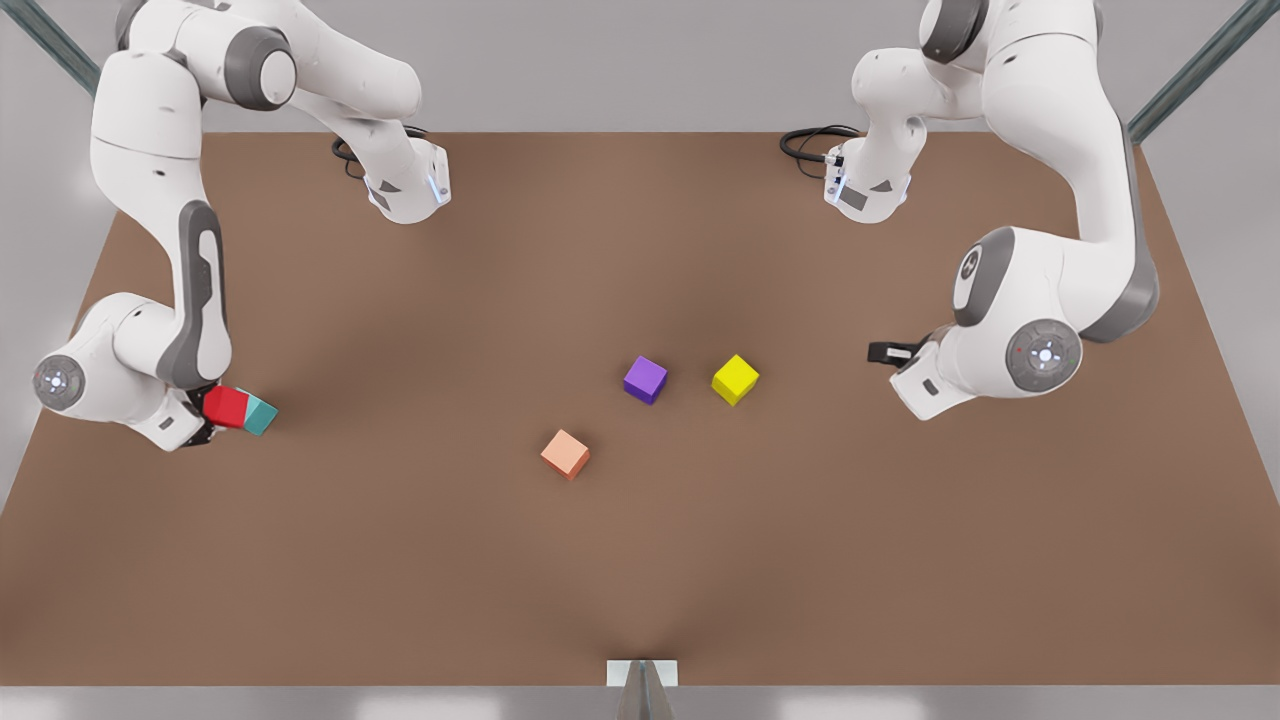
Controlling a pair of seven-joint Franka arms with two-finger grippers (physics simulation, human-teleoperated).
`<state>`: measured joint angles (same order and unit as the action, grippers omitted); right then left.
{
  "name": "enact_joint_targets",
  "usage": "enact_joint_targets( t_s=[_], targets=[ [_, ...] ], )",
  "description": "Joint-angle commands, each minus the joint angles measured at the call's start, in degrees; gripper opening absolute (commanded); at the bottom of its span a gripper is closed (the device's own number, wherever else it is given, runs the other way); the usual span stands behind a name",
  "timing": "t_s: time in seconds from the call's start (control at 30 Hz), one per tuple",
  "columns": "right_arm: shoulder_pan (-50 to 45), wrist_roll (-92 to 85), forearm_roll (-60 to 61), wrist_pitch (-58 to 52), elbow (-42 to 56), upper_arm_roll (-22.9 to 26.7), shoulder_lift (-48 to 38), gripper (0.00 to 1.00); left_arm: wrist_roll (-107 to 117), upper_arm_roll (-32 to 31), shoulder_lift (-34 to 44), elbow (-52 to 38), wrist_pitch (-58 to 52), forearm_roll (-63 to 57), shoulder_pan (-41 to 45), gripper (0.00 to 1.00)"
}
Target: Pick up red wooden cube and pass to hand red wooden cube and place in blue wooden cube
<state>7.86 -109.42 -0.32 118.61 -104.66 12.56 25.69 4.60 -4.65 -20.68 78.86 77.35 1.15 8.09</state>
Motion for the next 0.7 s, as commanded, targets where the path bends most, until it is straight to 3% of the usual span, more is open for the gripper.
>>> enact_joint_targets(
  t_s=[0.0,0.5,0.53,0.57,0.67],
  targets=[
    [0.05,2.72,0.23,3.47,-0.63,0.01,0.06,0.51,1.11,-0.01,-0.15,-0.2,-0.01,0.08,0.08,1.0],
    [1.99,2.55,0.32,6.02,-2.65,0.01,1.82,0.51,1.2,-0.01,-0.59,-0.2,-0.09,0.17,-0.09,1.0],
    [1.9,2.55,0.32,5.93,-2.74,0.01,1.82,0.6,1.2,-0.01,-0.59,-0.02,-0.09,0.26,-0.09,1.0],
    [1.99,2.63,0.41,5.93,-2.83,0.01,1.82,1.0,1.2,-0.01,-0.59,-0.02,-0.01,0.17,0.0,1.0],
    [1.99,2.55,0.5,5.49,-2.83,-0.07,1.99,1.0,1.11,-0.01,-0.59,-0.02,-0.01,0.17,0.0,1.0]
  ],
)
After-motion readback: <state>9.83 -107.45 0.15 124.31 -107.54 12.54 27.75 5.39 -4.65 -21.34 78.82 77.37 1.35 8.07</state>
